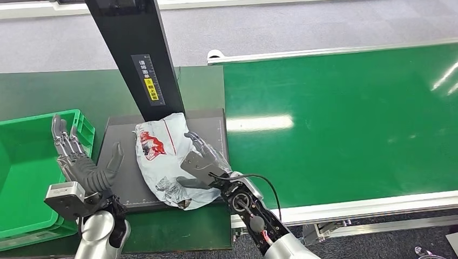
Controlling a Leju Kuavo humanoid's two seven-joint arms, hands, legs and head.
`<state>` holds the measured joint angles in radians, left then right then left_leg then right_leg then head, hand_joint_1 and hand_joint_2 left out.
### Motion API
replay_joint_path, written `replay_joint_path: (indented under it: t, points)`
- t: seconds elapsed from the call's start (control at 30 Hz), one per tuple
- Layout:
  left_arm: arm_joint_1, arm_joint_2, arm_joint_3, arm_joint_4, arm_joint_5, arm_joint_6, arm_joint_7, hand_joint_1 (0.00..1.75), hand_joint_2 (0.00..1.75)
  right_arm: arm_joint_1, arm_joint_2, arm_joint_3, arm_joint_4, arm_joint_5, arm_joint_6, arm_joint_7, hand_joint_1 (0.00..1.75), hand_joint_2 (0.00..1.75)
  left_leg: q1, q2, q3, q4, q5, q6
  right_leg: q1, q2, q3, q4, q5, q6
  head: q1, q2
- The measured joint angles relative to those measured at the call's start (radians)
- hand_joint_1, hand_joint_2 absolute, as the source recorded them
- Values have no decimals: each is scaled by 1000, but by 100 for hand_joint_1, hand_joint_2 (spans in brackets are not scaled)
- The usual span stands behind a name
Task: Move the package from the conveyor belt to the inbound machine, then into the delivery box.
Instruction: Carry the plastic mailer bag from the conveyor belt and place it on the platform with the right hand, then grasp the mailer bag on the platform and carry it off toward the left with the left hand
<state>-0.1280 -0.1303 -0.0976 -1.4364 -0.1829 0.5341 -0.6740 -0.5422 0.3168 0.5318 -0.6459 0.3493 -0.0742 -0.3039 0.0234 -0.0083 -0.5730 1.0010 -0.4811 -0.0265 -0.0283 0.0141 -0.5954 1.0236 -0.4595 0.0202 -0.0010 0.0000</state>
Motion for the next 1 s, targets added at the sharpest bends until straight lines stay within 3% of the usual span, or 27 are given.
replay_joint_path:
  t: [0.17,0.33,0.47,0.73,1.0]
  points:
    - [-5,-2,-1,15,-48,-50,49,0,175,24,-11,-34,-90,-85,24,-67,0,175,0,0,0,0,0,0,0,0,-1,0,0,0,0,0]
    - [-14,2,-31,79,-315,-122,190,0,175,116,-49,-99,-356,-169,-12,-98,0,175,0,-1,-1,0,0,0,0,-1,-1,0,0,0,0,0]
    - [-20,4,-49,130,-408,-135,231,0,175,175,-82,-137,-545,-170,-32,-85,0,175,0,2,-1,0,0,0,0,1,-2,-1,0,0,0,0]
    - [-44,10,-100,294,-802,-254,449,0,175,313,-119,-242,-889,-137,-124,-130,0,175,0,0,-1,0,0,0,0,-1,-1,-1,0,0,0,0]
    - [-111,9,-110,446,-965,-362,565,0,175,367,-123,-310,-1016,-121,-114,-138,0,175,0,-3,2,0,0,0,0,-2,4,-1,0,0,0,0]
